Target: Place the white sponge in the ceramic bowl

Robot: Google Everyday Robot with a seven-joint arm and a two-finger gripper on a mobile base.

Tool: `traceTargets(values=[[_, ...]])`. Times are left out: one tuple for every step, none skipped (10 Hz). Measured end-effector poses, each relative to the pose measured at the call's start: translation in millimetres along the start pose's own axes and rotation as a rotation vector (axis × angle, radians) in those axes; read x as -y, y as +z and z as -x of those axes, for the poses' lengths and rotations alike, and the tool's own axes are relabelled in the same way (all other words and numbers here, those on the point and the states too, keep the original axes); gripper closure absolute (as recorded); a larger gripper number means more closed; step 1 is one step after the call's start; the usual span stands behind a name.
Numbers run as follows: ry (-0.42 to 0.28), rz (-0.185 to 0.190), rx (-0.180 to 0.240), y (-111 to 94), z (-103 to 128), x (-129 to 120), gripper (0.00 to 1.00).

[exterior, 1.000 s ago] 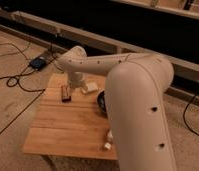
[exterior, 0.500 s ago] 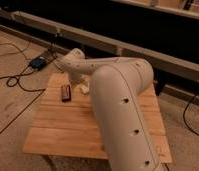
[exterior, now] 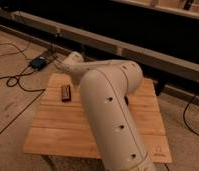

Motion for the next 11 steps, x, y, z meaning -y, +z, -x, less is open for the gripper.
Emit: traceTargets(values=[[0.0, -0.014, -0.006, 4.9, 0.5, 0.1, 0.35], [0.0, -0.022, -0.01, 8.3, 1.2, -0.4, 0.35], [-0.001, -0.034, -0.016, 12.7, 2.2, -0.2, 0.35], [-0.001, -0.045, -0.02, 15.8, 3.5, 0.7, 0.35], [0.0, -0.057, -0.026, 19.2, 4.3, 2.4, 0.35], [-0.003, -0.069, -0.033, 22.5, 5.1, 5.5, 0.35], [-0.003, -0.077, -0.038, 24.6, 5.8, 7.8, 0.35], [-0.002, -0.083, -0.044, 26.7, 5.8, 9.7, 0.35], [0.0, -0.091, -0.05, 29.3, 5.9, 12.6, 0.35], [0.002, -0.099, -0.057, 32.6, 5.8, 15.3, 0.35], [0.003, -0.106, -0.062, 35.0, 5.9, 17.0, 0.35]])
